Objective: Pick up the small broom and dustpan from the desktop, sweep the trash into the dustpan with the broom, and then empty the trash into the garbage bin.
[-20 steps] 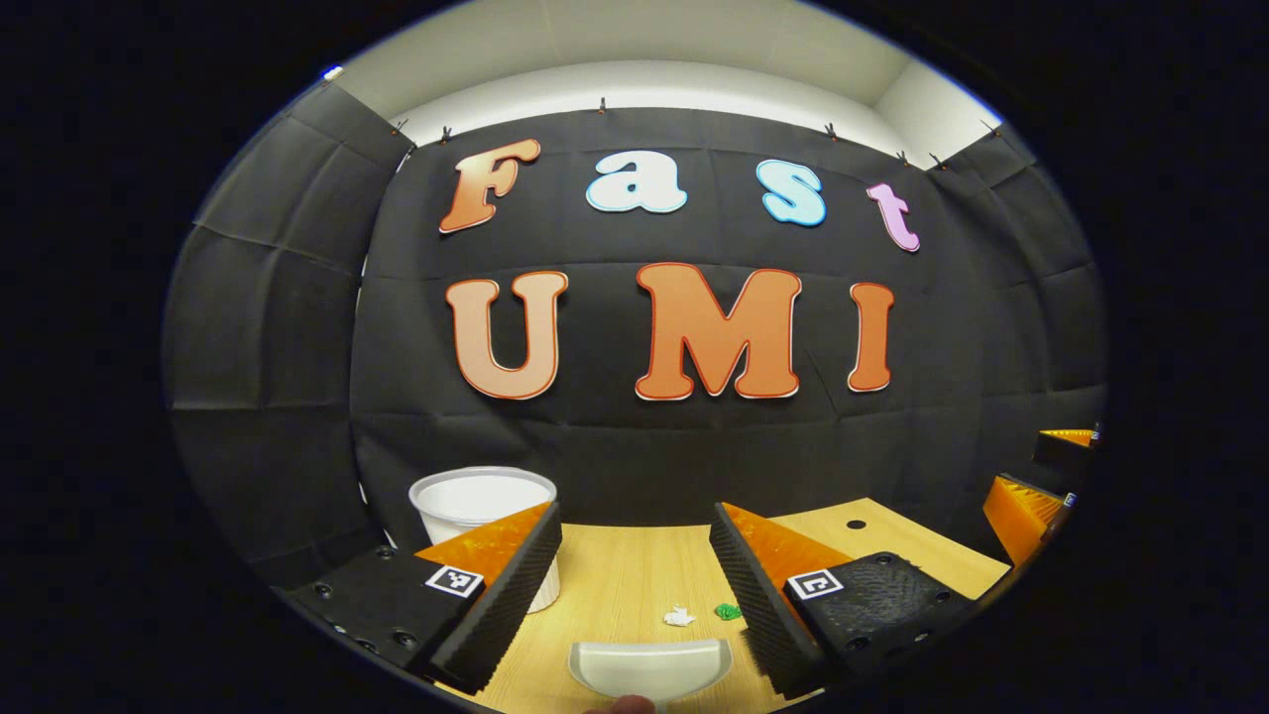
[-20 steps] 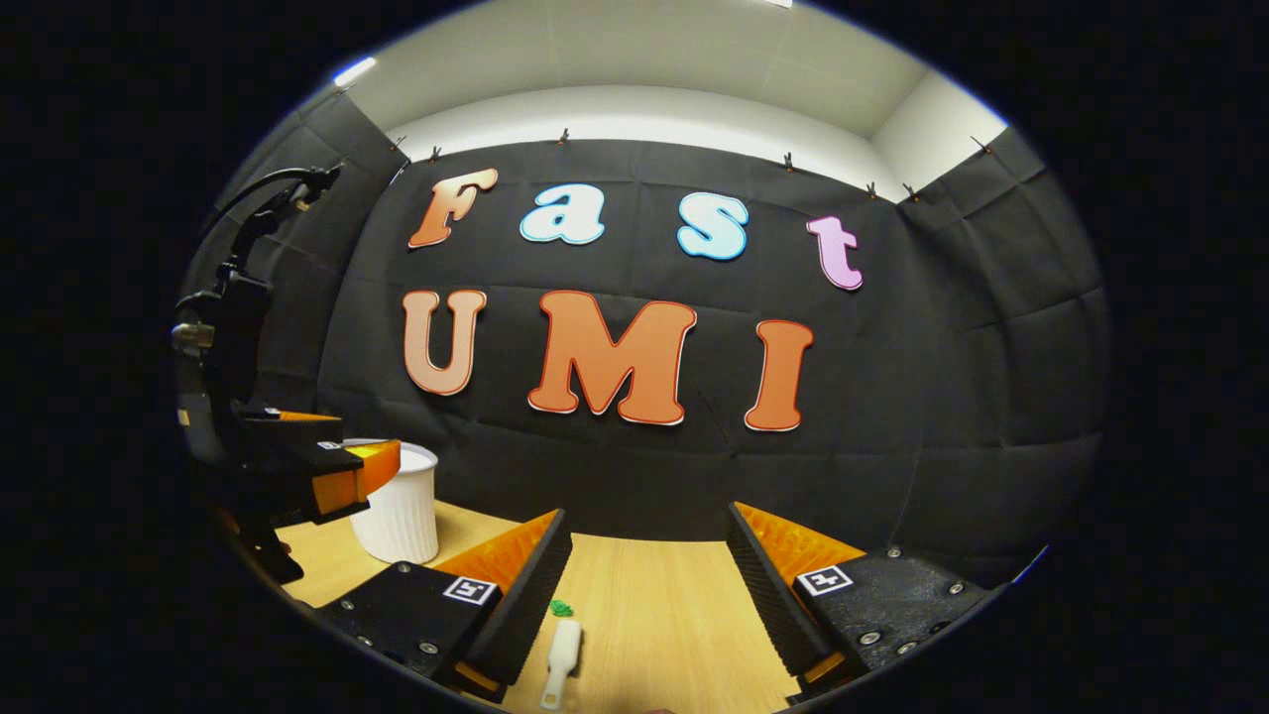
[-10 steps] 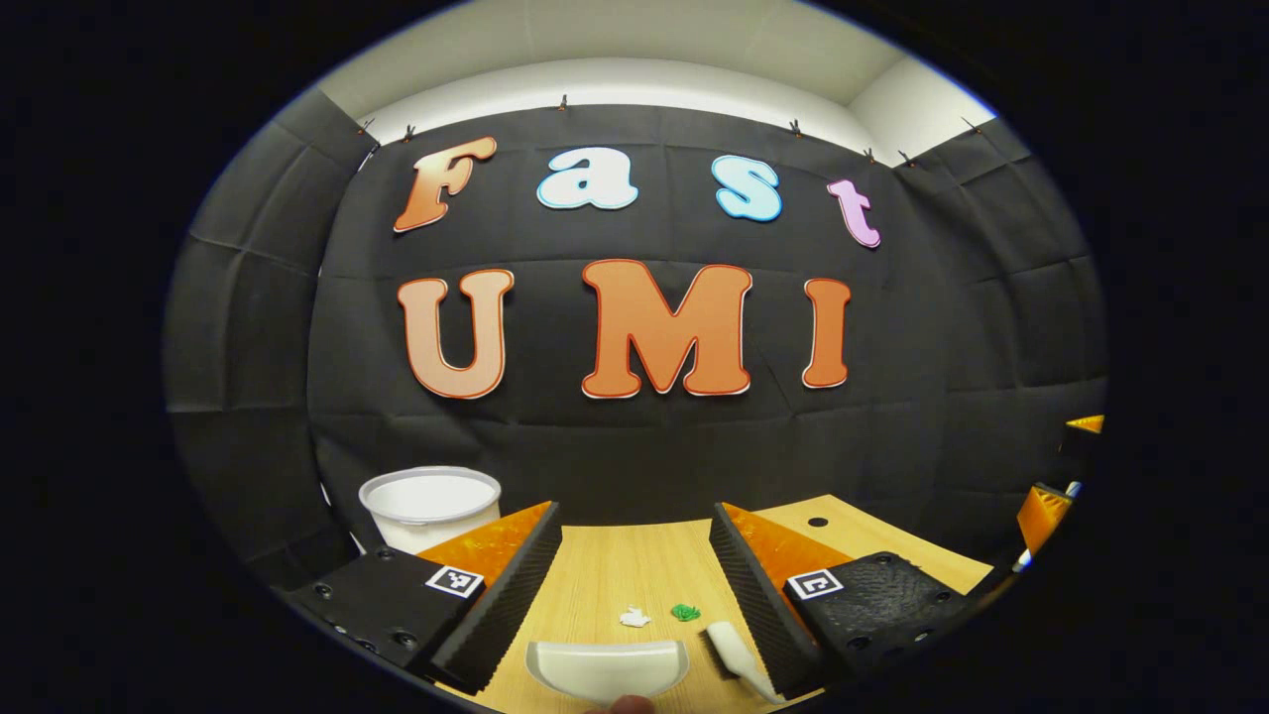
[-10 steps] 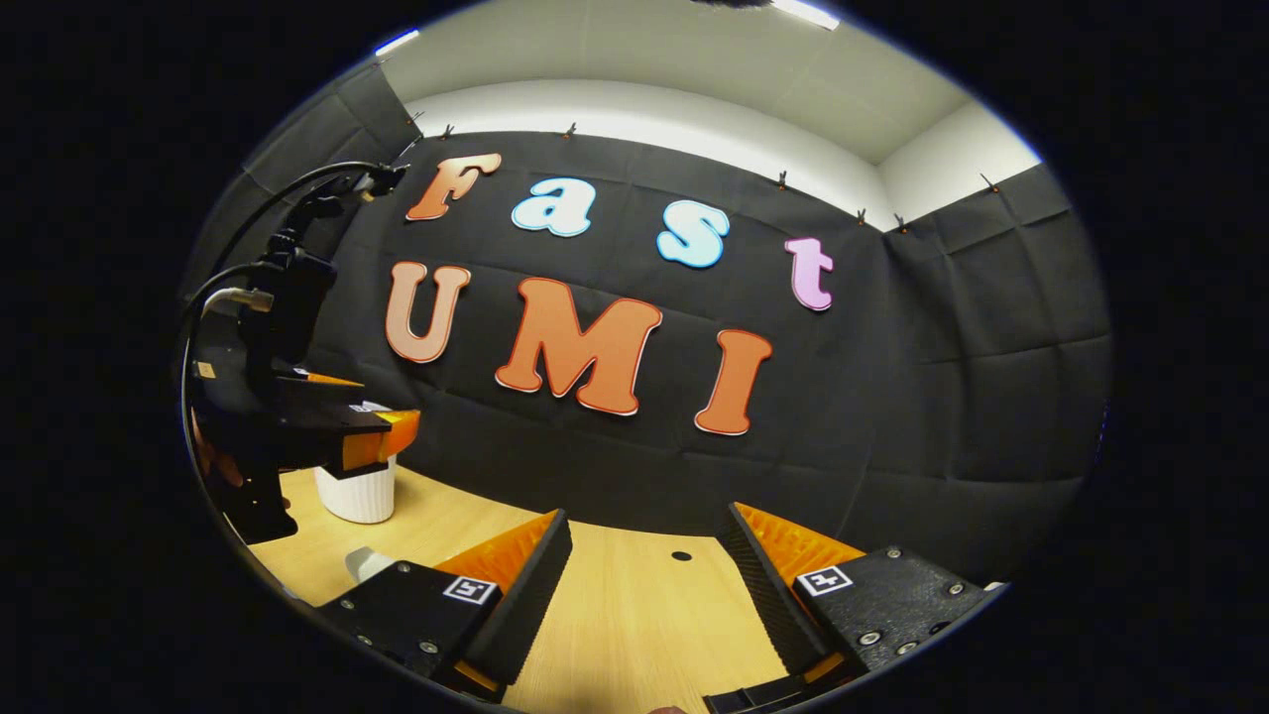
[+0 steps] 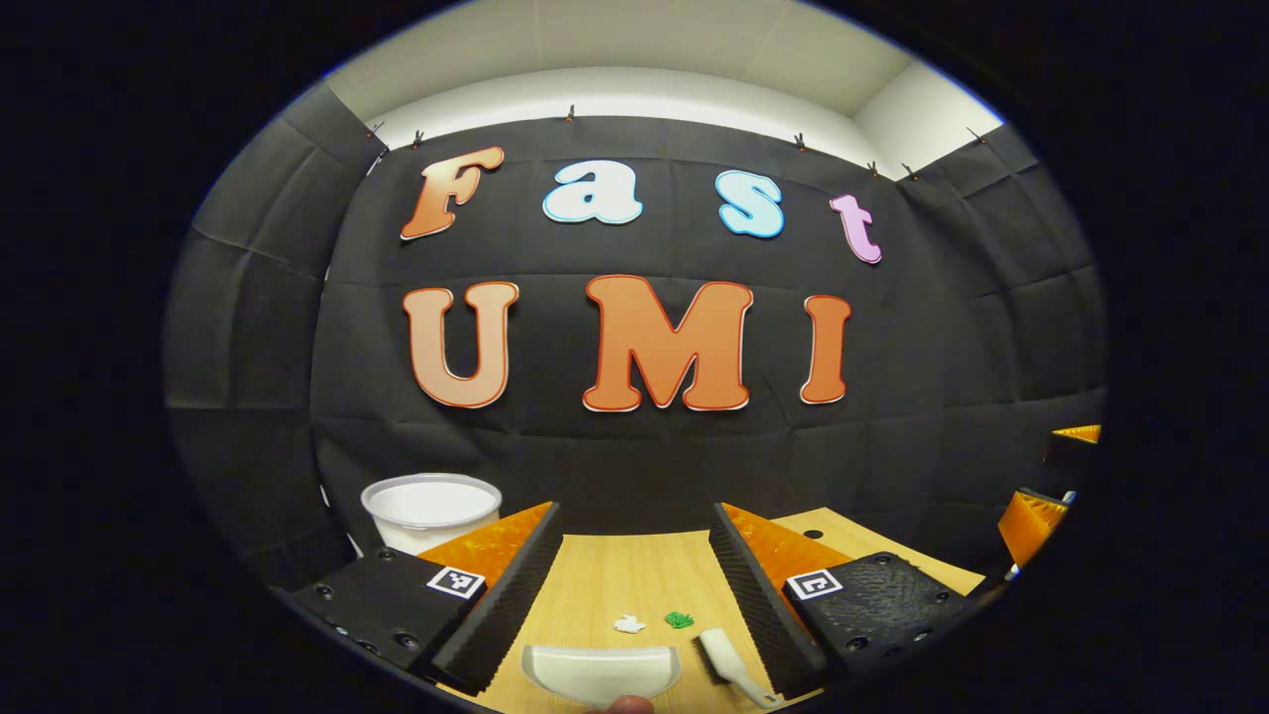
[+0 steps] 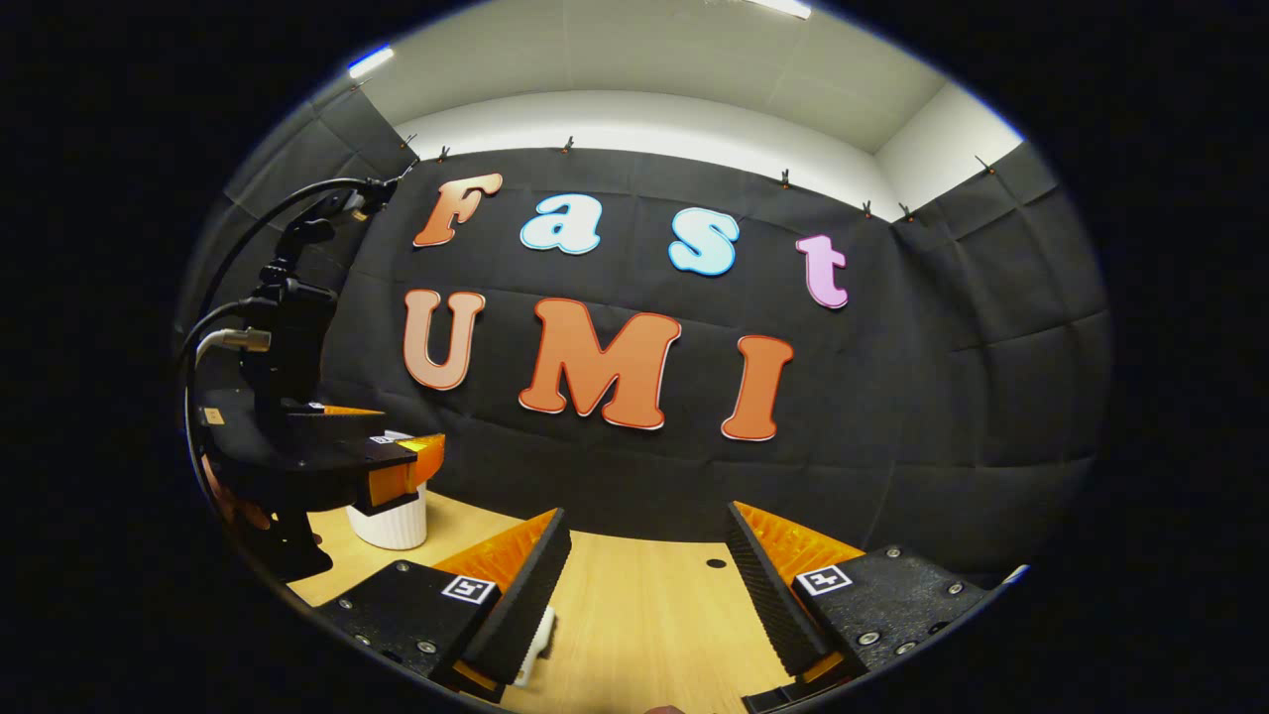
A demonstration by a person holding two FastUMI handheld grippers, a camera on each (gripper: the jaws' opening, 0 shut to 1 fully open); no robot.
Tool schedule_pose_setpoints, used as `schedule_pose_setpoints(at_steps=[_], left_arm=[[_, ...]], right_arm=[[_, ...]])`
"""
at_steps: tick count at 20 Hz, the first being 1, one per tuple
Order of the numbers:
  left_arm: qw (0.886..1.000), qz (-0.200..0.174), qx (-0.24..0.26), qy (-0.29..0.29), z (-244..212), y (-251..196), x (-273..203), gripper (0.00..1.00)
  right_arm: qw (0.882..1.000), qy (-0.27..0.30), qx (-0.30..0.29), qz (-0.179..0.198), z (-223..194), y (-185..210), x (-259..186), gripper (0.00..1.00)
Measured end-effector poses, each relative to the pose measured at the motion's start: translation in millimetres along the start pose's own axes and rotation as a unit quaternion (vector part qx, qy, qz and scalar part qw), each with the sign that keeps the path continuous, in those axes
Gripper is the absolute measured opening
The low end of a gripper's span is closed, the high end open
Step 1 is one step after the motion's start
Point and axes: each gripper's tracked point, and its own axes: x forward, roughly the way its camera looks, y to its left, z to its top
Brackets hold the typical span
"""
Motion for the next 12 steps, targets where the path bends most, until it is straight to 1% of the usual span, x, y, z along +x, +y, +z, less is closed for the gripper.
schedule_pose_setpoints(at_steps=[3, 6, 8, 12], left_arm=[[1.000, 0.025, 0.000, 0.002, -3.5, 23.5, -5.5, 0.95], [0.999, 0.044, 0.001, -0.003, -0.6, 41.7, -6.4, 0.95], [0.999, 0.051, -0.002, -0.010, 2.3, 49.3, -5.2, 0.95], [0.998, 0.069, 0.003, 0.000, -9.3, 62.0, -1.7, 0.95]], right_arm=[[1.000, 0.002, -0.010, 0.015, -6.3, 12.5, 13.5, 0.94], [0.999, 0.006, -0.030, 0.012, -12.6, 10.6, 17.4, 0.94], [1.000, 0.009, -0.017, 0.011, -15.3, 10.4, 23.0, 0.94], [0.999, 0.043, 0.009, 0.020, -39.6, 17.0, 34.6, 0.94]])
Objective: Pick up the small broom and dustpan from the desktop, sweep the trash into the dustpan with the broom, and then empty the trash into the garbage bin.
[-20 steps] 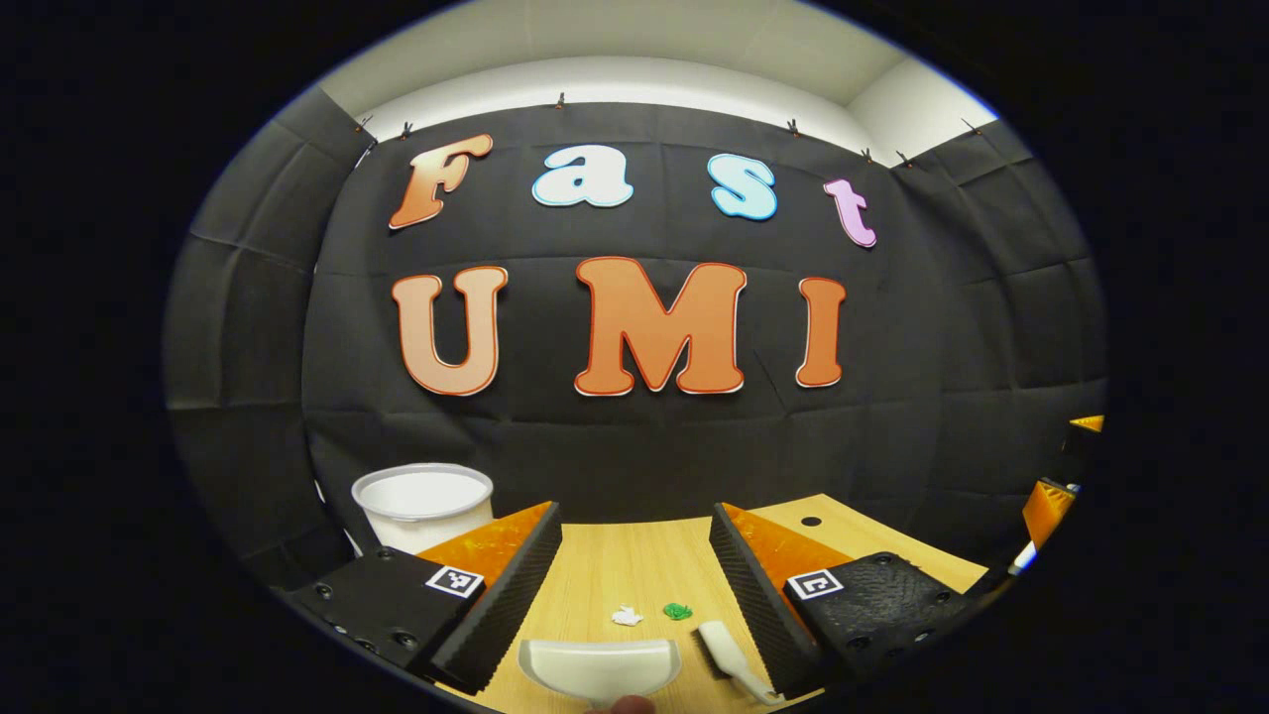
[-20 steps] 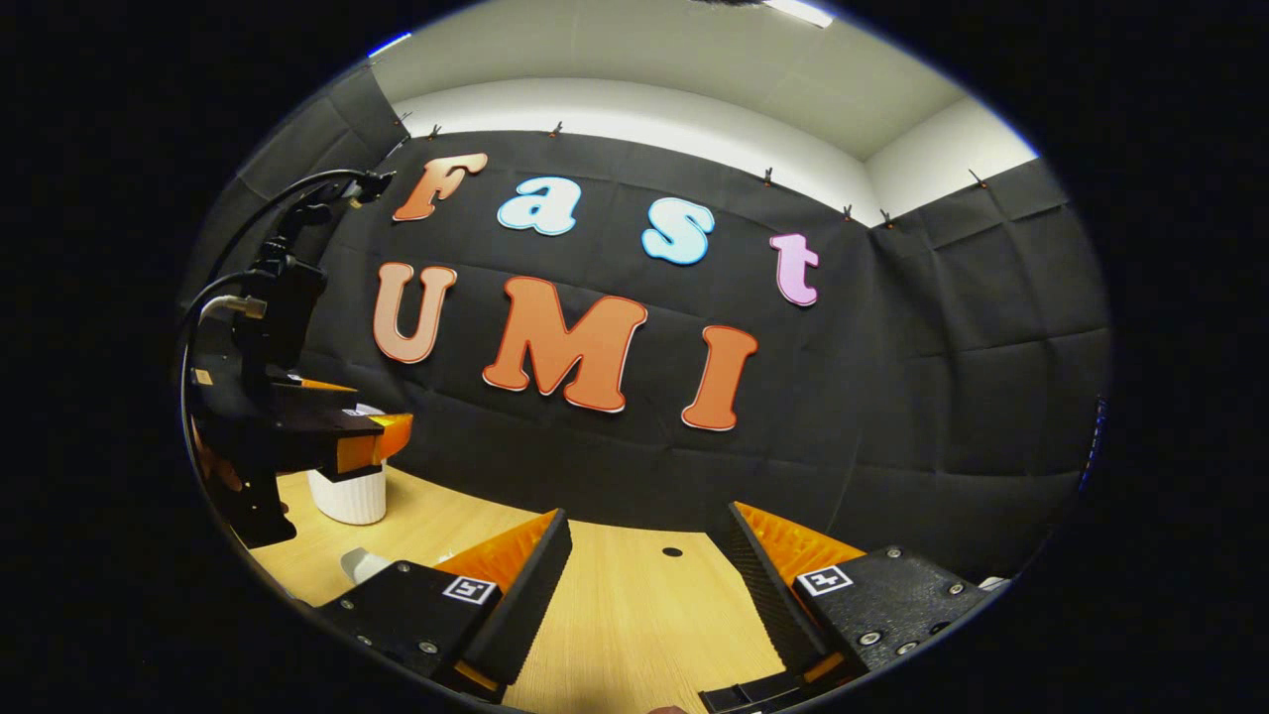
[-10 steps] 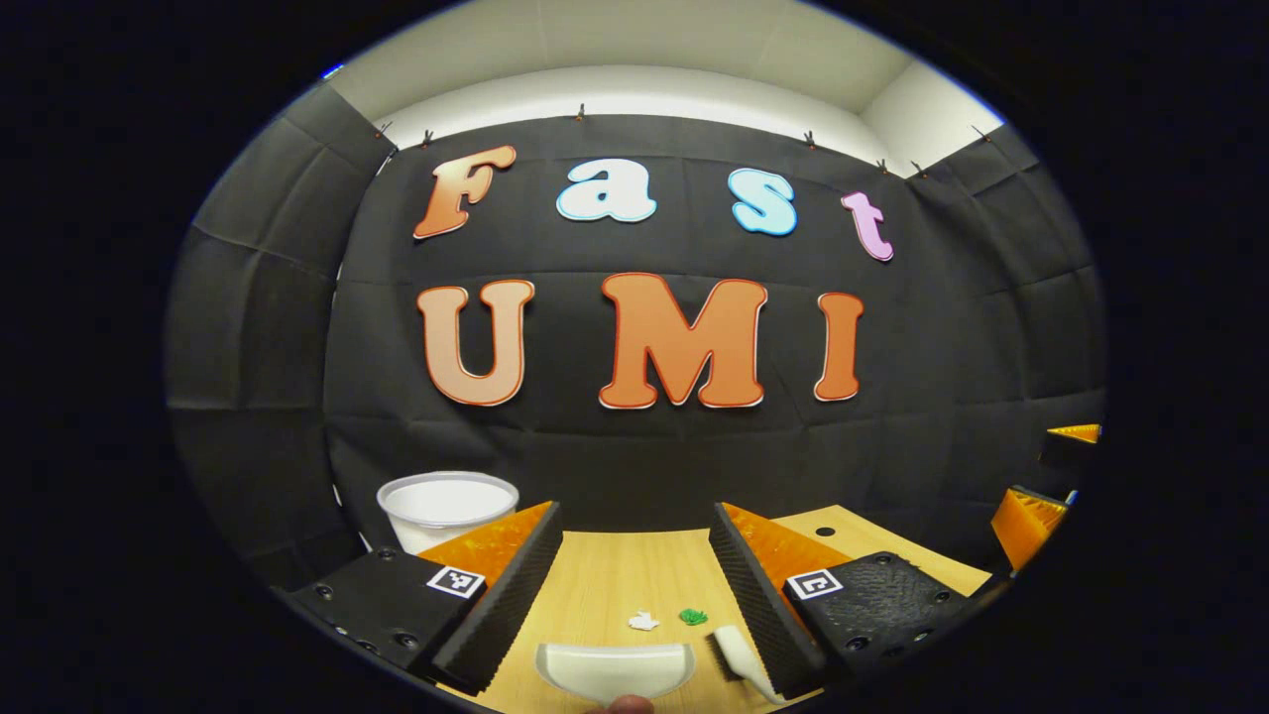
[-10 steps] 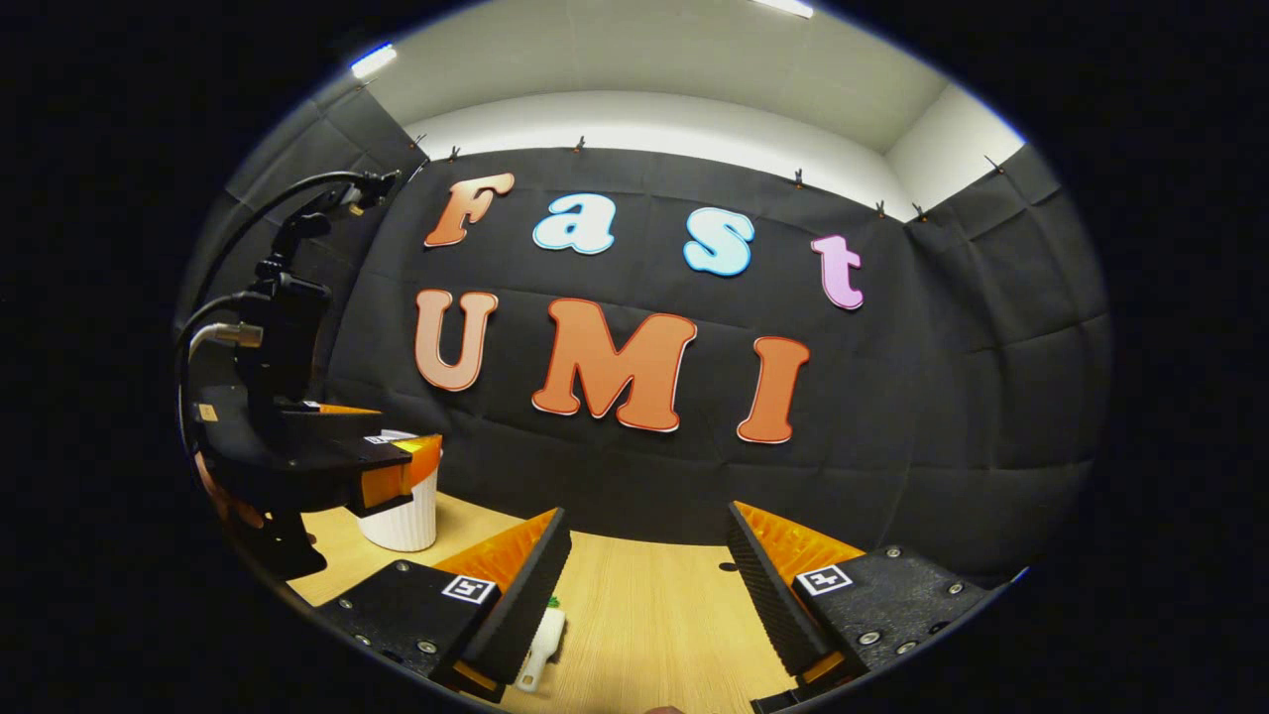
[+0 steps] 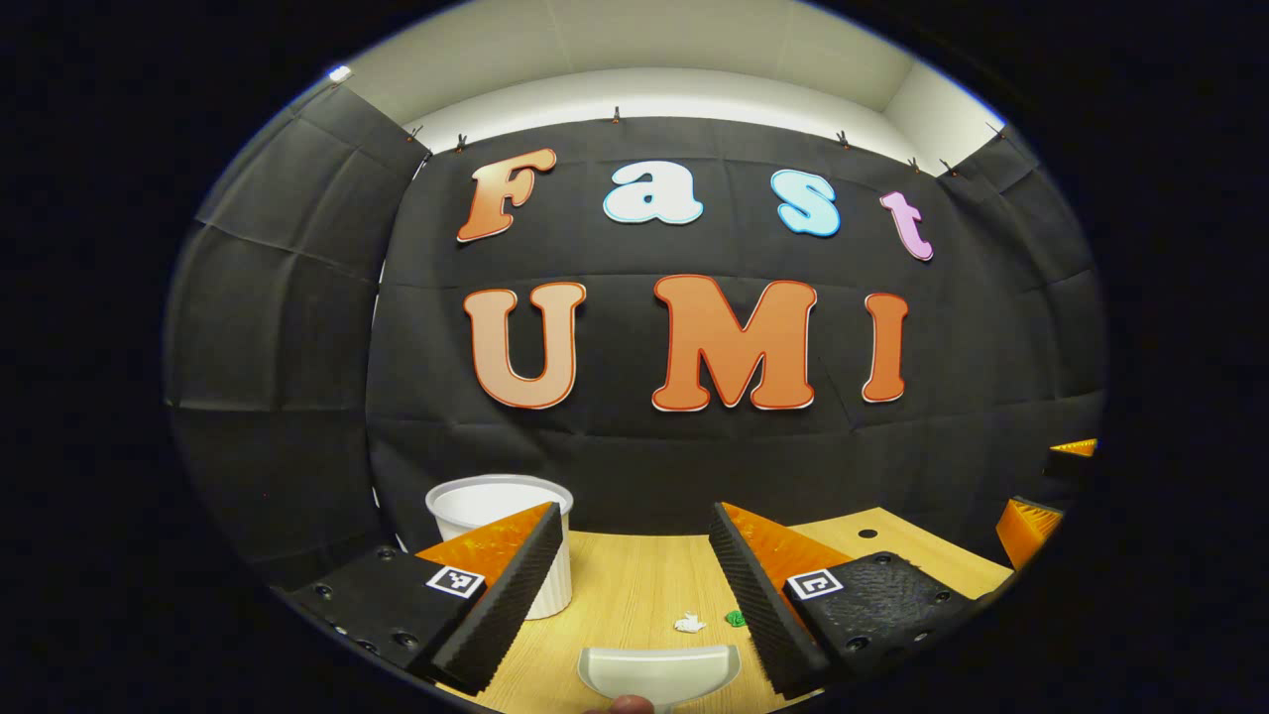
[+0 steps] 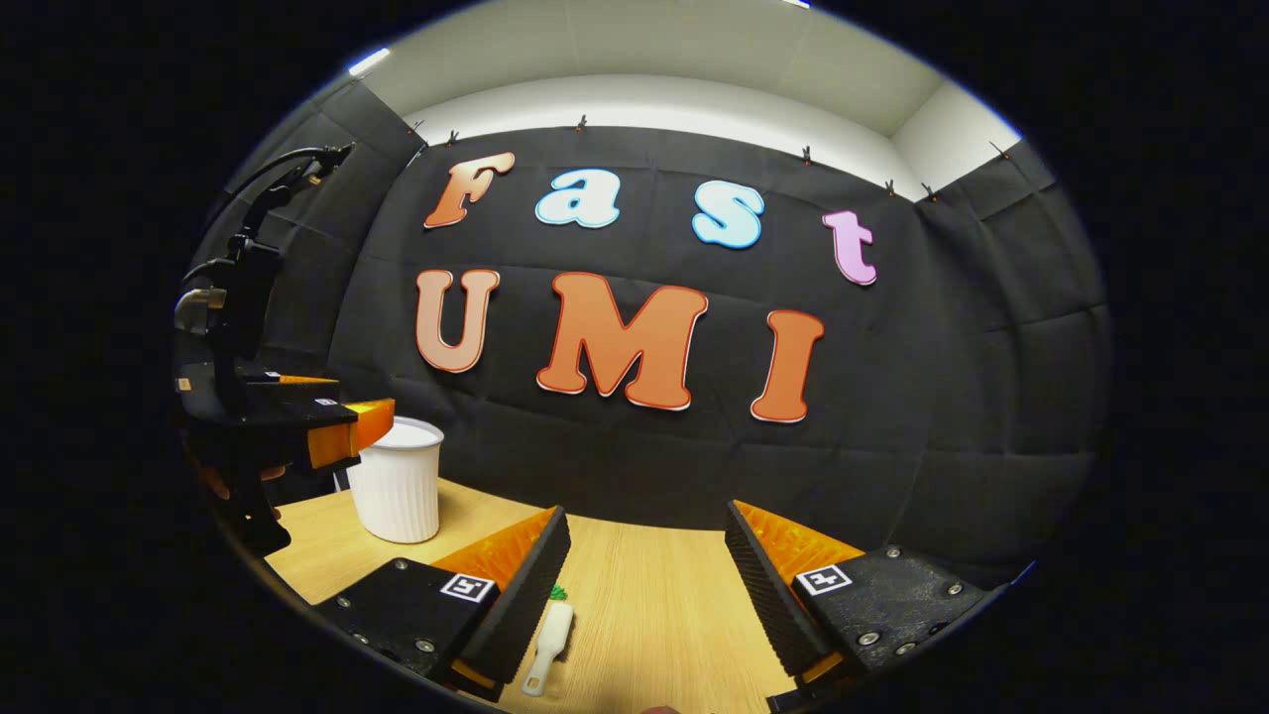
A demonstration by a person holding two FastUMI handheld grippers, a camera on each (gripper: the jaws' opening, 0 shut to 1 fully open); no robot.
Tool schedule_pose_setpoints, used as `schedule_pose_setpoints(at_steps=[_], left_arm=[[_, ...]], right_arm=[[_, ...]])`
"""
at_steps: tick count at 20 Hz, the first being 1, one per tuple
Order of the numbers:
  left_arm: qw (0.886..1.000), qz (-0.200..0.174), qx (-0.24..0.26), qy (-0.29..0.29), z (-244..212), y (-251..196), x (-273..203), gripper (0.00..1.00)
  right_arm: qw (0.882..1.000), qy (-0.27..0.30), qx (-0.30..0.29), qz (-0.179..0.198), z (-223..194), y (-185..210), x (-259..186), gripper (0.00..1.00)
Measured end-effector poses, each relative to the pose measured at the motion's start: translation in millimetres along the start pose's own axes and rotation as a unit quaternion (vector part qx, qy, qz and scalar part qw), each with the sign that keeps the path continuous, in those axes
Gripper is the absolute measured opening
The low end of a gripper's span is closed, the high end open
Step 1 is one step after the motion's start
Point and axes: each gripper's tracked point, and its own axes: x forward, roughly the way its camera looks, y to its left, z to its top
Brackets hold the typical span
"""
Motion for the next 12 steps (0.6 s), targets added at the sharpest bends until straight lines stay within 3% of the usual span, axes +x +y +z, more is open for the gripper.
schedule_pose_setpoints(at_steps=[5, 12], left_arm=[[1.000, 0.010, -0.003, 0.018, -16.5, 5.7, 4.5, 0.95], [0.999, 0.019, -0.001, 0.029, -26.4, -2.9, 7.4, 0.95]], right_arm=[[0.998, 0.043, 0.036, 0.010, -25.4, 5.0, 24.5, 0.95], [0.998, 0.043, 0.018, 0.041, -26.8, 16.3, 42.8, 0.94]])
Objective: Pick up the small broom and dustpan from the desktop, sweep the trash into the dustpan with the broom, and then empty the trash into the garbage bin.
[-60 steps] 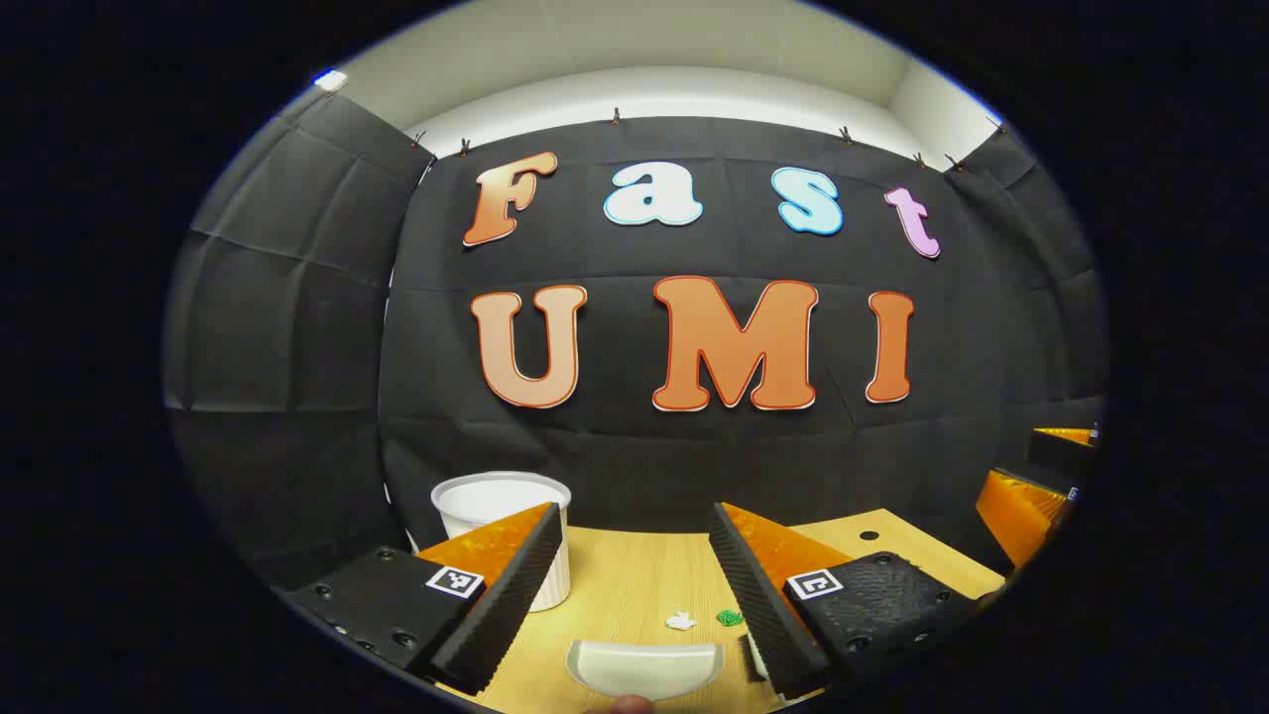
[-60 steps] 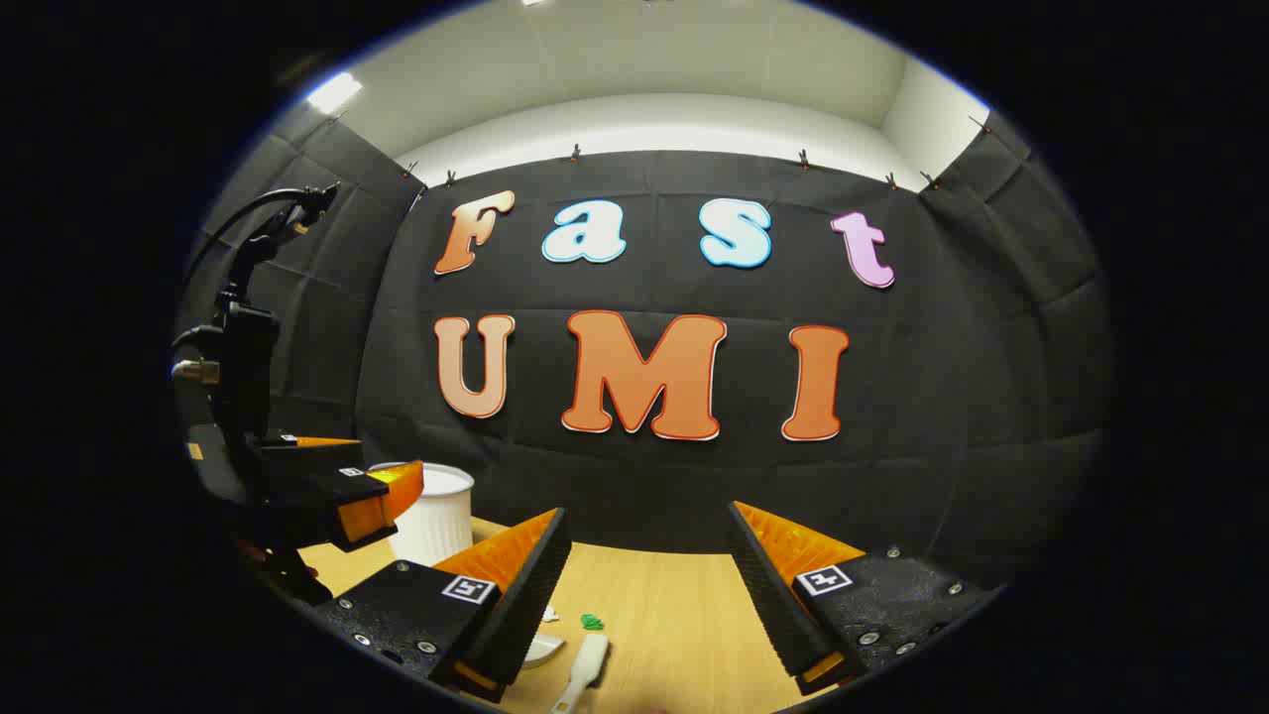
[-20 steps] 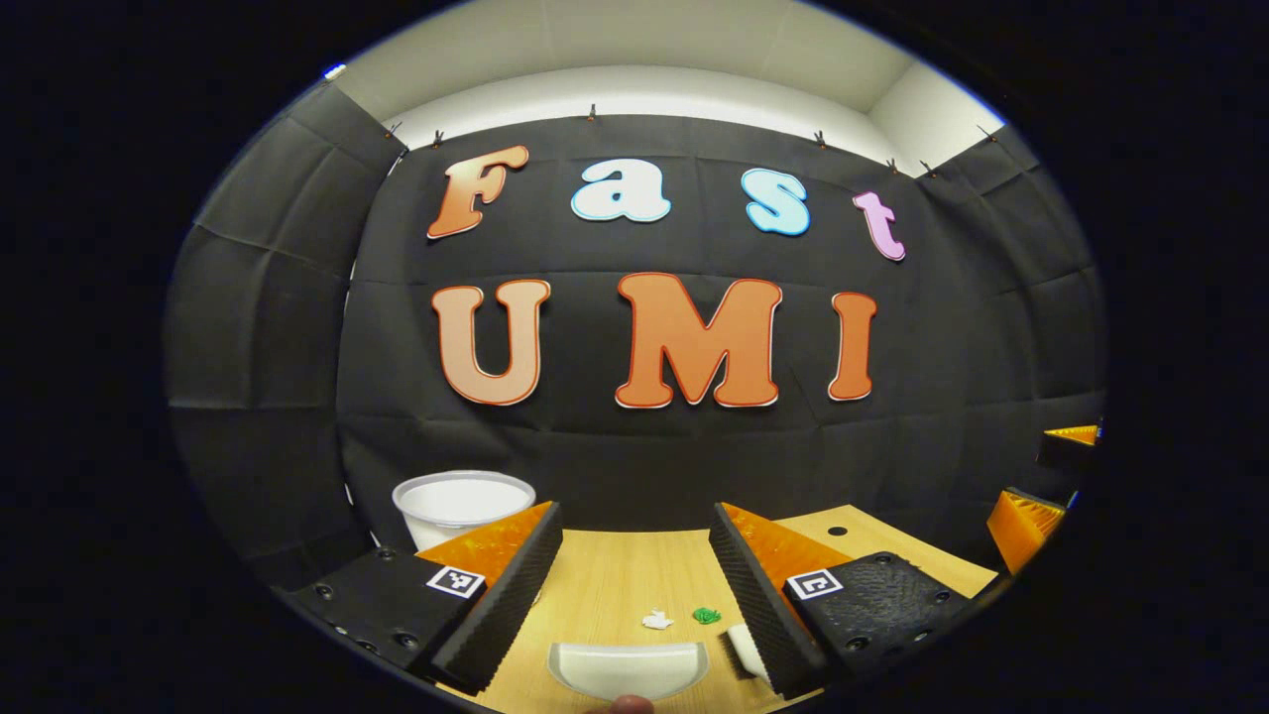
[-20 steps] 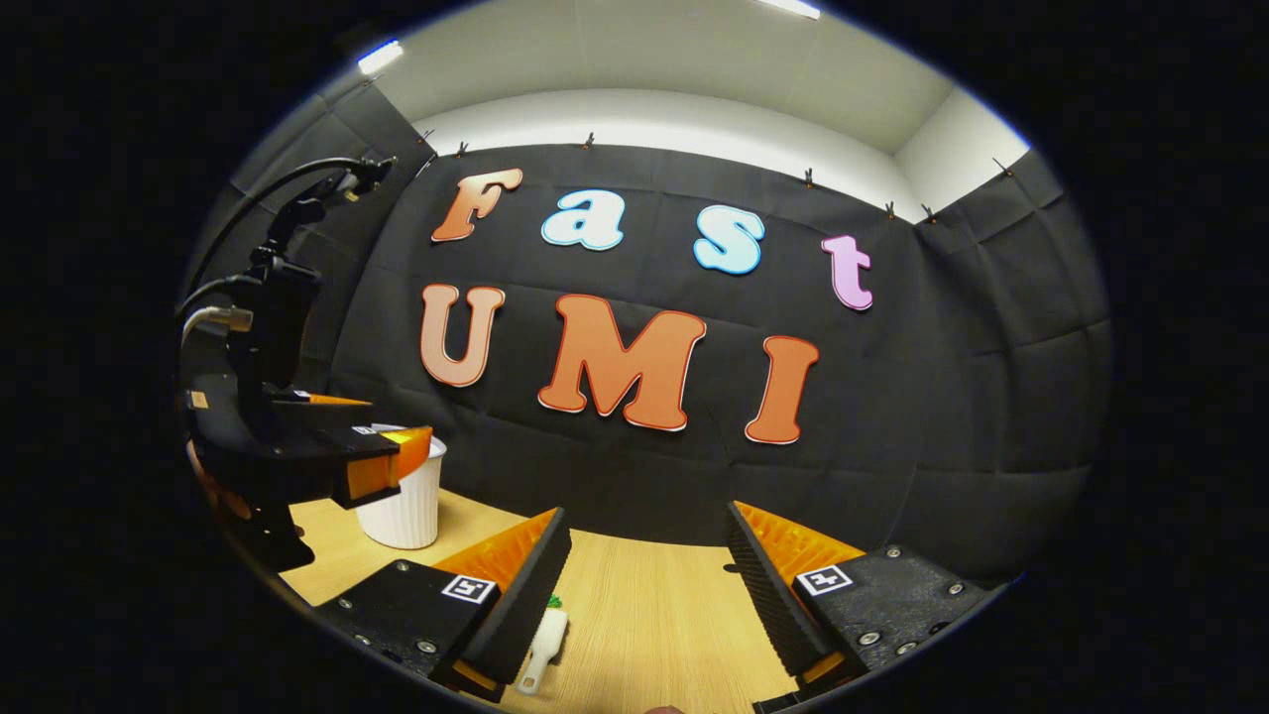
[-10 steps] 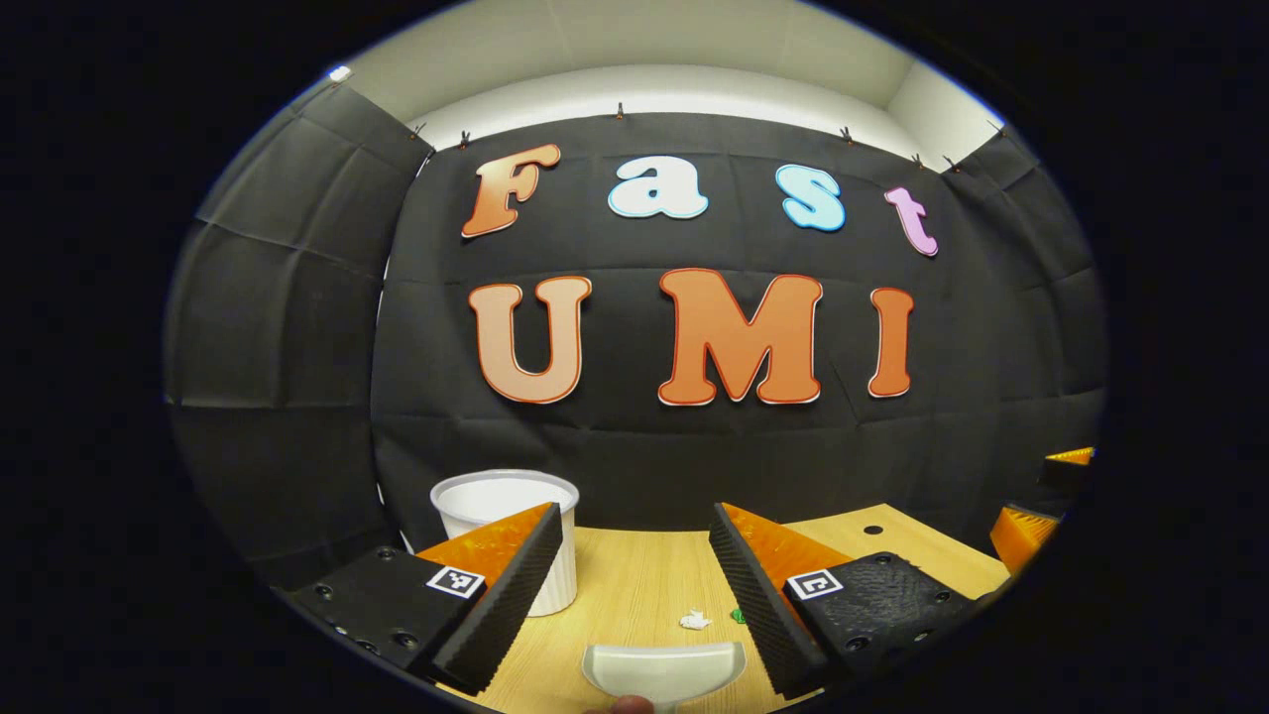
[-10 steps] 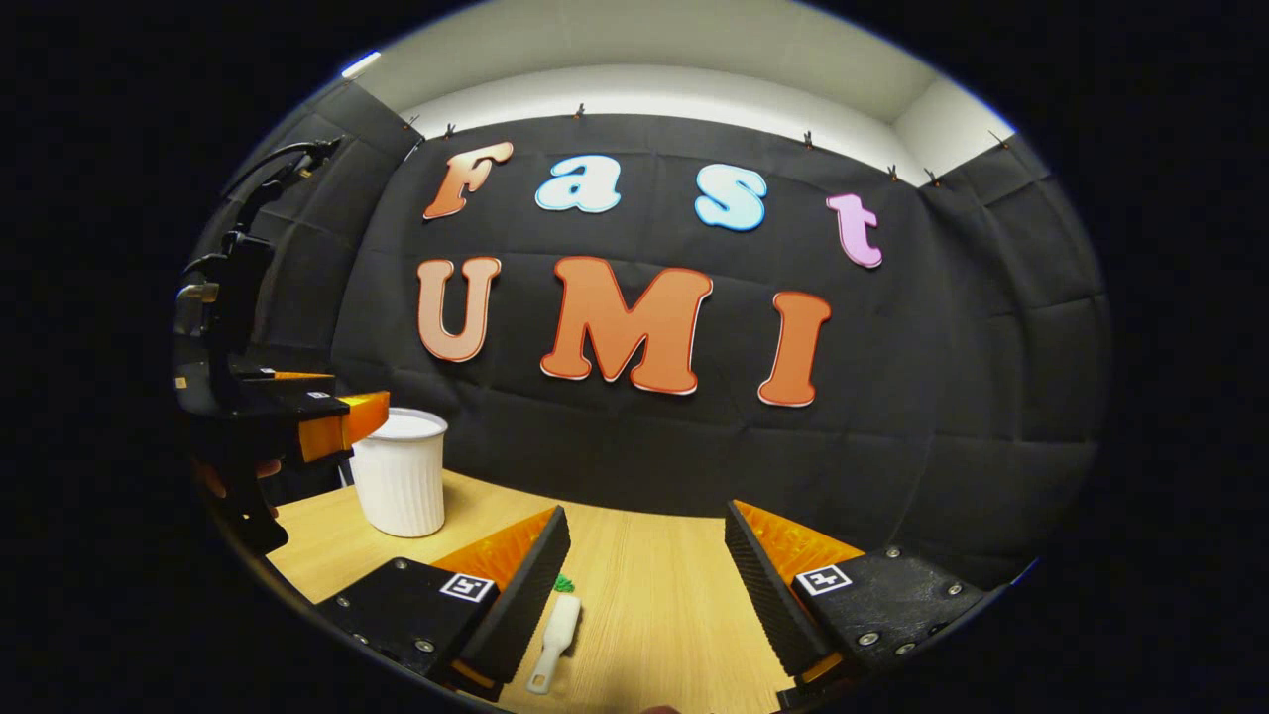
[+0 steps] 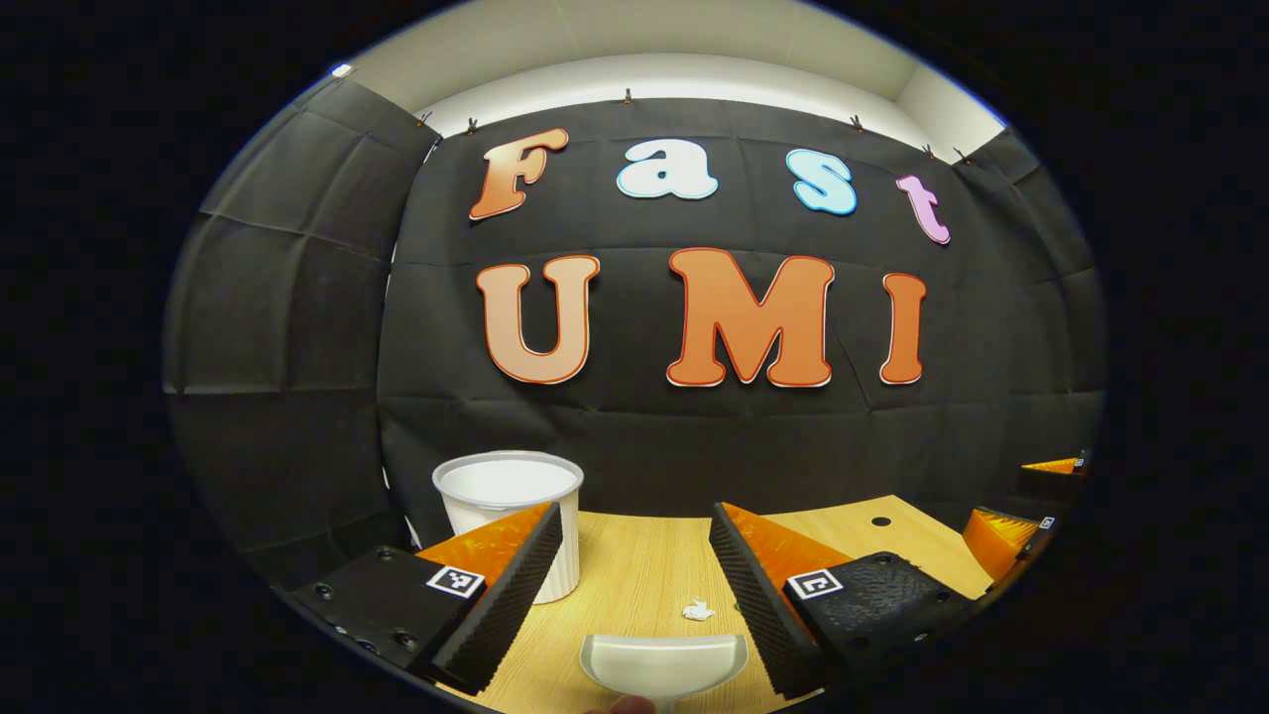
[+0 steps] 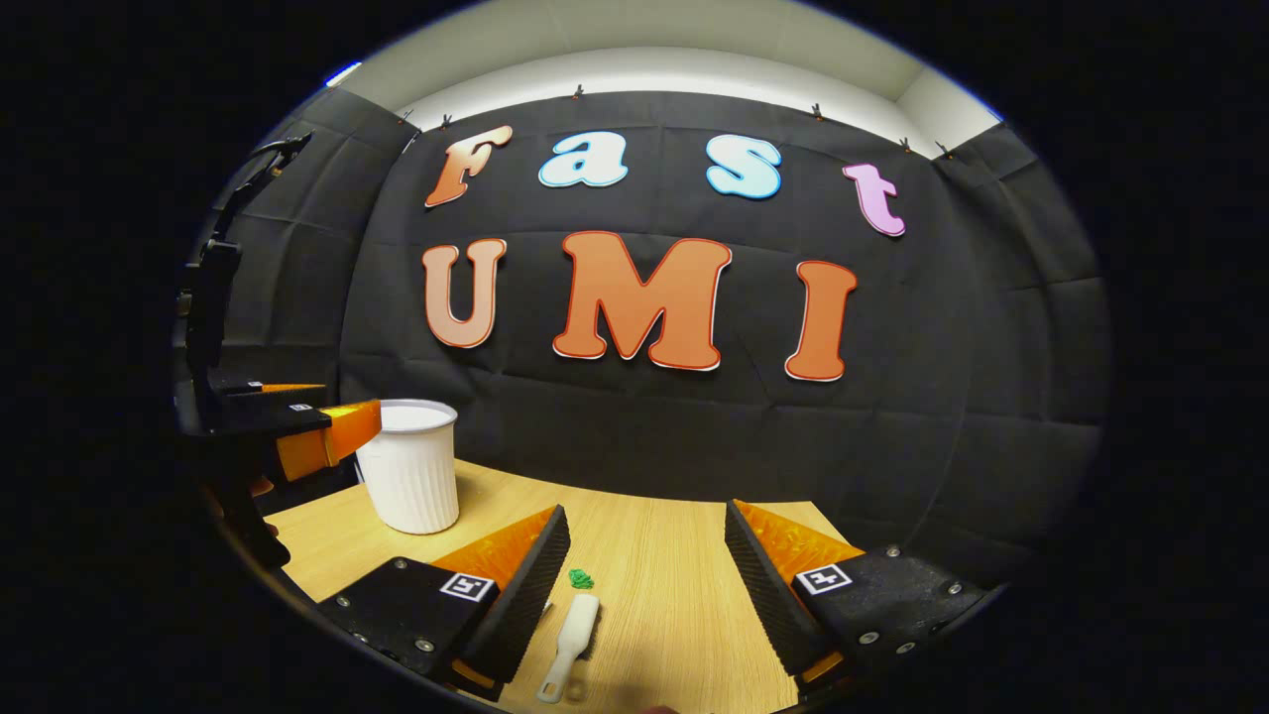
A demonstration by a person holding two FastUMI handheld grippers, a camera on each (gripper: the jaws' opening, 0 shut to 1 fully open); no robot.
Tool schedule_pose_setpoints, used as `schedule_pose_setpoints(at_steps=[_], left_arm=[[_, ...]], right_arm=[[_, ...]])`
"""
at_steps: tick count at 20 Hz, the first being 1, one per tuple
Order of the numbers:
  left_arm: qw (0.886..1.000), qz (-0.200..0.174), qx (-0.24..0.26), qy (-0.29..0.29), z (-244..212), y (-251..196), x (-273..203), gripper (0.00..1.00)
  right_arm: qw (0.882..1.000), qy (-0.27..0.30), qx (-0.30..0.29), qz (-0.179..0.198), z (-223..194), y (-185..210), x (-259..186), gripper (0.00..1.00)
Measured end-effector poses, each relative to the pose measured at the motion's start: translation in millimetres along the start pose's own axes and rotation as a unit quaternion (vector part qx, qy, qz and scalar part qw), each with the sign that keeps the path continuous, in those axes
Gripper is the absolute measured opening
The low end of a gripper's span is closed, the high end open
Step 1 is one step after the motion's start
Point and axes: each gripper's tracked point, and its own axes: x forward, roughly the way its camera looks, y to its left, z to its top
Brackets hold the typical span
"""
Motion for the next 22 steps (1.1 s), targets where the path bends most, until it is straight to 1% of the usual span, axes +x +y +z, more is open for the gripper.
schedule_pose_setpoints(at_steps=[2, 5, 7, 9, 11, 12, 14, 17, 19, 20, 21, 22], left_arm=[[1.000, 0.010, -0.001, 0.001, -0.4, -2.5, 1.2, 0.95], [1.000, 0.026, -0.003, 0.014, -12.0, -8.1, 0.1, 0.95], [0.998, 0.028, -0.009, 0.051, -34.4, -16.2, -1.6, 0.95], [0.996, 0.013, -0.011, 0.088, -59.9, -24.9, -0.6, 0.95], [0.991, -0.002, -0.013, 0.132, -84.8, -26.2, 5.5, 0.95], [0.987, -0.006, -0.020, 0.161, -100.9, -25.3, 7.9, 0.95], [0.975, -0.012, -0.037, 0.219, -136.9, -26.3, 7.2, 0.95], [0.952, -0.021, -0.054, 0.301, -180.1, -28.6, 3.2, 0.96], [0.933, -0.026, -0.051, 0.355, -209.3, -28.7, -8.2, 0.96], [0.920, -0.030, -0.052, 0.387, -222.0, -30.7, -14.9, 0.97], [0.911, -0.033, -0.056, 0.408, -226.1, -33.9, -14.5, 0.97], [0.904, -0.035, -0.059, 0.422, -228.6, -36.6, -13.4, 0.98]], right_arm=[[1.000, 0.008, 0.009, 0.020, -4.5, 2.5, 6.1, 0.94], [0.999, 0.027, 0.018, 0.038, -15.9, 0.9, 16.5, 0.95], [0.996, 0.059, 0.026, 0.054, -33.5, 6.4, 21.7, 0.95], [0.993, 0.095, 0.023, 0.063, -58.3, 10.1, 22.4, 0.95], [0.988, 0.138, 0.024, 0.065, -86.5, 16.3, 24.4, 0.95], [0.983, 0.167, 0.031, 0.068, -101.1, 21.2, 24.7, 0.95], [0.973, 0.215, 0.041, 0.074, -126.8, 30.1, 24.3, 0.95], [0.957, 0.276, 0.049, 0.075, -162.0, 38.7, 21.1, 0.95], [0.946, 0.311, 0.044, 0.081, -183.3, 47.7, 17.0, 0.95], [0.940, 0.328, 0.041, 0.085, -193.1, 53.5, 14.1, 0.95], [0.934, 0.344, 0.039, 0.090, -200.2, 58.2, 12.1, 0.95], [0.929, 0.355, 0.038, 0.094, -208.4, 62.2, 10.4, 0.96]])
